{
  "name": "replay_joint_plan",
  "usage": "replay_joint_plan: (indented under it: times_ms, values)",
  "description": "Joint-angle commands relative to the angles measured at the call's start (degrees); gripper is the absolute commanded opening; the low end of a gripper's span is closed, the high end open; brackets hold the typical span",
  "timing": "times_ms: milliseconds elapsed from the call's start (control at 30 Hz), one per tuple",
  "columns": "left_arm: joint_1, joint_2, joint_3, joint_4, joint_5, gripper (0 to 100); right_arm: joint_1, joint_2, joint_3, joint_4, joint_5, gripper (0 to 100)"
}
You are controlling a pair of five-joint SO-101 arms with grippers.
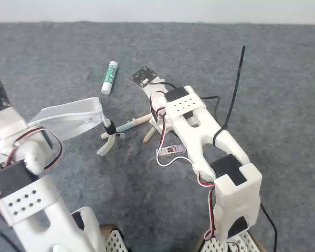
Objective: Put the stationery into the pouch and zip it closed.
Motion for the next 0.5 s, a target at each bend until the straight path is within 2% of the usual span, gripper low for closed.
replay_joint_plan:
  times_ms: [0,467]
  values:
    - [-0.18,0.09,-0.40,-1.76,-0.09,1,0.66,-1.98,-1.85,0.66,-0.62,11.3]
    - [-0.18,0.09,-0.40,-1.76,-0.09,1,-1.45,-1.80,-0.44,0.22,-0.18,11.3]
